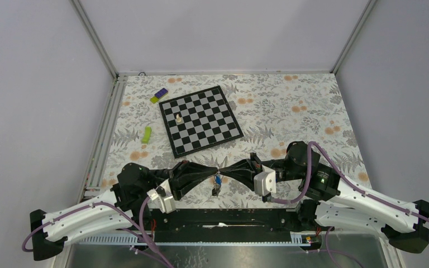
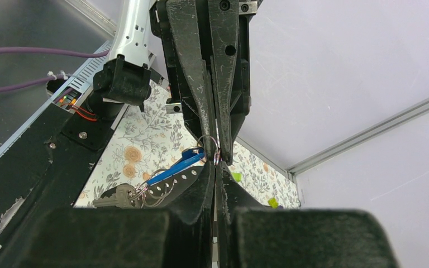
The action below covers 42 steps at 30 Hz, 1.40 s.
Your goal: Remove the keys from the keyring
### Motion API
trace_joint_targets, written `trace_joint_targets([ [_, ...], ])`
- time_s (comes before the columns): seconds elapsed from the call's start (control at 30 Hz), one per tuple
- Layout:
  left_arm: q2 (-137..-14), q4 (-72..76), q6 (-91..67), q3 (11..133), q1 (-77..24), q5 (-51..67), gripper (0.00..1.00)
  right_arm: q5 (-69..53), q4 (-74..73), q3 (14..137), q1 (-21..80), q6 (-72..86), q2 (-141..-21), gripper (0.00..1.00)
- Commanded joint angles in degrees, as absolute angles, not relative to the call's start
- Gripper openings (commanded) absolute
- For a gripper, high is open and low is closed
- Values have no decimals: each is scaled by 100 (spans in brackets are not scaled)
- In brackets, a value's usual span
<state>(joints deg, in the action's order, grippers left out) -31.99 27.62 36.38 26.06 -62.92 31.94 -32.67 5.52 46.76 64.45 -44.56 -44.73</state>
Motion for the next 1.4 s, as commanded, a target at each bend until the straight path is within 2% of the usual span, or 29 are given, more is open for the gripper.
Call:
trace_joint_targets([
  [0.0,-3160,3204,3597,2643,-6284,3228,2,-3443,788,4842,6456,-4506,-4424,0],
  [0.17,-3140,3158,3577,2663,-6285,3191,21,-3319,811,4842,6451,-4584,-4357,0],
  [0.53,-2911,2945,3458,2668,-6284,2909,26,-2732,461,5009,6451,-4706,-4309,0],
  [0.6,-2819,2953,3312,2647,-6284,2710,30,-2579,381,5026,6452,-4694,-4291,0],
  [0.67,-2723,2898,3229,2633,-6284,2592,78,-2401,293,5079,6451,-4606,-4301,0],
  [0.7,-2683,2823,3207,2643,-6285,2509,96,-2314,244,5125,6451,-4537,-4317,0],
  [1.0,-2478,2545,2058,2812,-6284,1307,99,-1247,-406,5758,6451,-3572,-4656,0],
  [1.1,-2634,2155,1349,3191,-6284,541,99,-804,-467,5889,6451,-3324,-4723,0],
  [1.23,-3028,1285,433,3841,-6284,-1124,99,94,-717,6242,6453,-2819,-4906,0],
  [1.37,-3102,1109,242,3963,-6285,-1404,99,382,-837,6353,6456,-3075,-4963,0],
])
